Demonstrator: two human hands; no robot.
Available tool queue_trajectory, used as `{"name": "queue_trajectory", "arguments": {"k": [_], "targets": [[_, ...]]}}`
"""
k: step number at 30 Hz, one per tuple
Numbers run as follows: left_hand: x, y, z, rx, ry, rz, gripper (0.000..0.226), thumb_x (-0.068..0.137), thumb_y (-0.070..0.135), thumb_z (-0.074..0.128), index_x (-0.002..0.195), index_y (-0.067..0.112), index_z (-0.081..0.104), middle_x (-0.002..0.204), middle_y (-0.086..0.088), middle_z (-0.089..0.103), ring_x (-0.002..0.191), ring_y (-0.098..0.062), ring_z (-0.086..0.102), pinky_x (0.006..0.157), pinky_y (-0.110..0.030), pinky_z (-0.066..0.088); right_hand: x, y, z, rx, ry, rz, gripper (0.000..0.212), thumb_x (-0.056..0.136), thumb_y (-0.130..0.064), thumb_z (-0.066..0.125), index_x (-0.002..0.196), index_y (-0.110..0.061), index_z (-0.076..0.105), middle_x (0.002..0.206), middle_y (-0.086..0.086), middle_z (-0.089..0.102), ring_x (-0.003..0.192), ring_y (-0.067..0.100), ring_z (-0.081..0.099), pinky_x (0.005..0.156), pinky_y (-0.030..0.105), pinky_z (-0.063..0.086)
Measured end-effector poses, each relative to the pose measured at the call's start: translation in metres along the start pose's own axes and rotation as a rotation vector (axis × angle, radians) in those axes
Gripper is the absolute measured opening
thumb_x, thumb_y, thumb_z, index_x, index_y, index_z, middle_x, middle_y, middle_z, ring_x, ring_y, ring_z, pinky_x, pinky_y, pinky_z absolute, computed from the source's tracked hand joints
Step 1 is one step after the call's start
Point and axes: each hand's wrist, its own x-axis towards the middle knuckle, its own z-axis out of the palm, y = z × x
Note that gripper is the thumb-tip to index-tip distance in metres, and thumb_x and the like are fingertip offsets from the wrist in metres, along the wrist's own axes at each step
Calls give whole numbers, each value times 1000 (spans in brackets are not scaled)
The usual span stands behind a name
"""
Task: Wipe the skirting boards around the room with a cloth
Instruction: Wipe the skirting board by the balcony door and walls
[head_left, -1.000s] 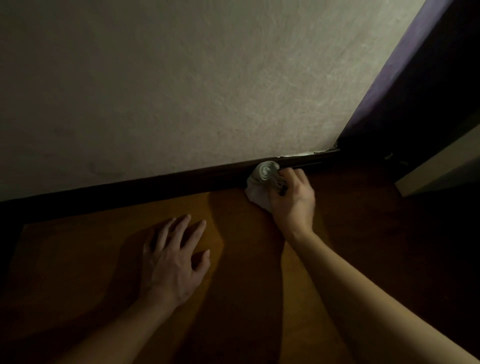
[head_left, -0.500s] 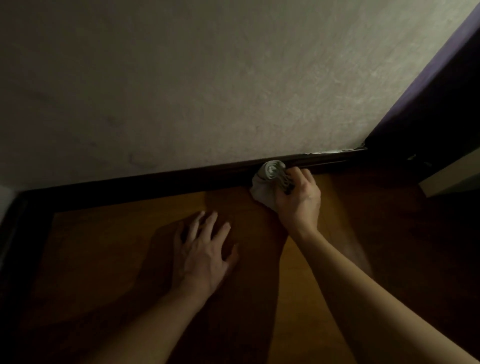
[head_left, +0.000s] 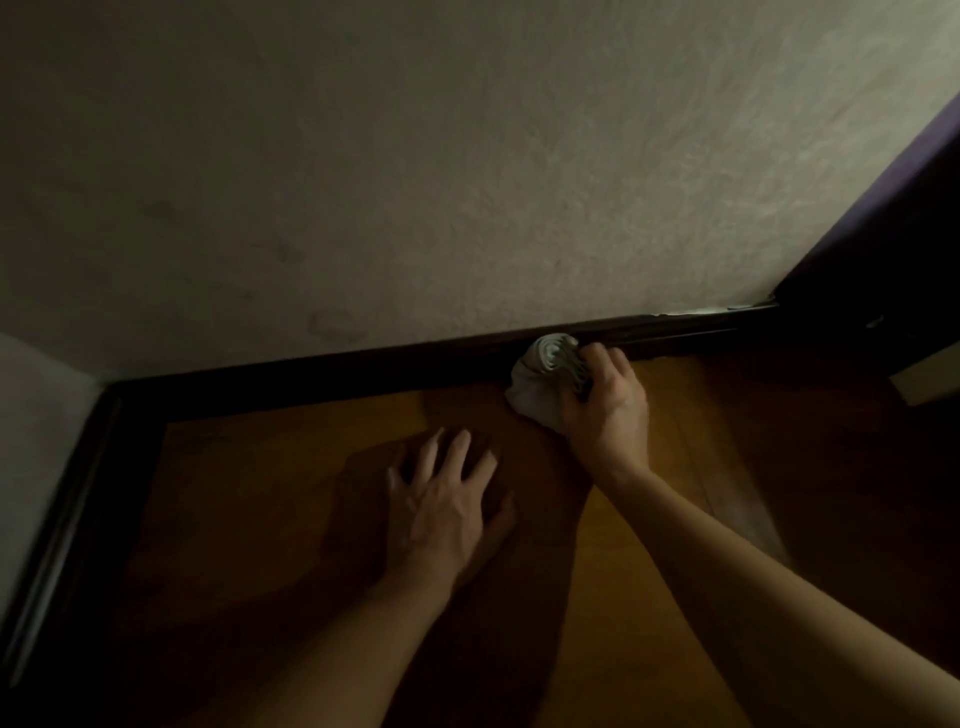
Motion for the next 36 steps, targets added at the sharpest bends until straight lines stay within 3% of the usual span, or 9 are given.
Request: {"name": "queue_trajectory", "arguments": {"k": [4, 8, 14, 18, 22, 29, 33, 36], "targets": [[-3, 3, -1, -5, 26, 11, 69, 86, 71, 7, 152, 51, 1, 165, 15, -7, 151, -23, -1, 111, -65, 17, 12, 34, -29, -38, 82, 85, 19, 84, -18, 67, 101, -15, 59, 95, -2, 53, 82, 13, 49, 67, 26, 36], [-2, 5, -1, 16, 33, 12, 69, 85, 69, -1, 151, 52, -13, 165, 14, -11, 151, -24, 0, 110, -66, 20, 16, 55, -46, -51, 150, 185, 16, 86, -21, 65, 99, -15, 59, 95, 0, 54, 80, 12, 47, 68, 27, 35], [-2, 8, -2, 52, 25, -6, 67, 88, 68, 3, 150, 52, -18, 165, 13, -13, 152, -24, 0, 112, -66, 20, 21, 65, -52, -7, 106, 133, 15, 86, -22, 65, 98, -16, 59, 97, -2, 54, 82, 12, 52, 67, 29, 44], [-3, 9, -3, 79, 29, -13, 65, 93, 66, 11, 150, 53, -18, 166, 13, -12, 152, -23, 1, 113, -65, 22, 22, 81, -61, -7, 209, 192, 12, 85, -21, 65, 93, -16, 58, 93, -1, 53, 79, 16, 53, 65, 28, 38], [-4, 11, -4, 100, 31, -8, 63, 93, 65, 9, 144, 54, -28, 167, 14, -12, 153, -21, -1, 113, -64, 25, 25, 80, -62, 36, 115, 113, 19, 80, -29, 60, 94, -17, 60, 95, 0, 55, 80, 14, 53, 65, 29, 42], [-5, 15, -8, 101, 33, -18, 62, 96, 63, 16, 143, 54, -24, 167, 14, -9, 153, -21, 0, 114, -64, 25, 35, 113, -88, 69, 301, 301, 12, 83, -16, 67, 95, -14, 63, 96, 5, 59, 80, 10, 49, 66, 8, 29], [-4, 16, -9, 99, 38, -20, 63, 97, 62, 18, 145, 54, -21, 167, 13, -8, 152, -21, 1, 113, -63, 26, 35, 113, -89, 49, 240, 176, 13, 83, -14, 68, 95, -13, 65, 92, -1, 55, 76, 0, 42, 62, 5, 30], [-4, 15, -8, 111, 43, -18, 64, 97, 62, 18, 144, 54, -23, 167, 13, -8, 152, -21, 1, 114, -62, 26, 37, 118, -93, 62, 282, 202, 11, 84, -14, 68, 94, -13, 64, 91, -1, 54, 78, 6, 46, 62, 8, 29]]}}
